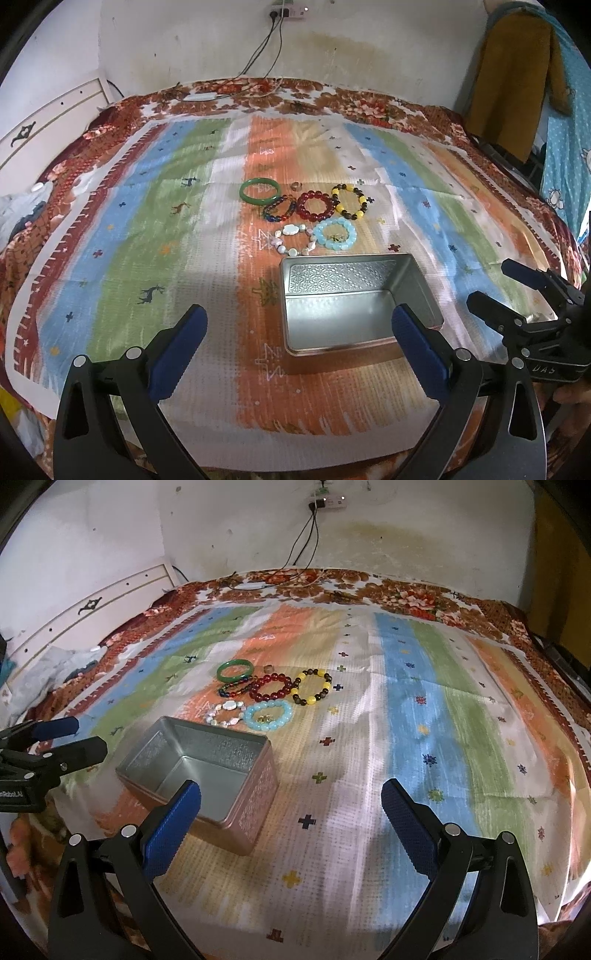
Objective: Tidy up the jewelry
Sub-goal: 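Move both tools forward toward the bracelets beside the silver tin, then grasp the white pearl bracelet with the left tool while the right tool grasps the light blue bracelet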
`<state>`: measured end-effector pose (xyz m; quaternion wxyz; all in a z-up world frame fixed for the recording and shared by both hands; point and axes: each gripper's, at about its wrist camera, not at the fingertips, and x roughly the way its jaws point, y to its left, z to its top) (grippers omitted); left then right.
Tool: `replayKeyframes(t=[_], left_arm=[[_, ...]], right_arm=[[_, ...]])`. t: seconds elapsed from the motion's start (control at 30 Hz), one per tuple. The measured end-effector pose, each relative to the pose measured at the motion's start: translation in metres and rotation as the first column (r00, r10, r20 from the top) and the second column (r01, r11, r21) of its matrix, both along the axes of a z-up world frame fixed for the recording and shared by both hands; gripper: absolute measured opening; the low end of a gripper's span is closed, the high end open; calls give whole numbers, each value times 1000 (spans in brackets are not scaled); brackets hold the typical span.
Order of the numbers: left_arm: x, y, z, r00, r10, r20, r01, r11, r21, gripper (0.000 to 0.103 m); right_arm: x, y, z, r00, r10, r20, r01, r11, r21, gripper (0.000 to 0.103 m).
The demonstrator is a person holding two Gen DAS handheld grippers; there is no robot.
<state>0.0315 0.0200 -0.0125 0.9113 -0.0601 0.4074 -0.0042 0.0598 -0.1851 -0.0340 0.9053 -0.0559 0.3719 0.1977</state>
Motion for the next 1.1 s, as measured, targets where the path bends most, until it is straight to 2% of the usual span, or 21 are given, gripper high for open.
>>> replayKeyframes(t=[0.1, 0.33, 0.7, 0.97, 1.1], left_arm=[[5, 1, 1, 1000, -9, -8, 9, 1000, -11, 97], [20, 0, 2, 1000, -21, -14, 21, 999, 30, 97], [56, 13, 0, 999, -12, -49, 14, 999, 34, 97], [79, 16, -6, 996, -25, -83, 30, 998, 54, 97], [95, 22, -12, 992, -18, -124, 23, 999, 40, 97]], right_arm=[[8, 1, 2, 1000, 0, -6, 0, 1000, 11, 99], [29, 5, 4, 1000, -4, -22, 4, 1000, 14, 99], [57, 11, 1, 998, 15, -61, -13, 1000, 28, 99], [76, 17, -2, 993, 42, -106, -37, 998, 43, 99], [91, 17, -7, 984, 62, -165, -49, 996, 80, 99]])
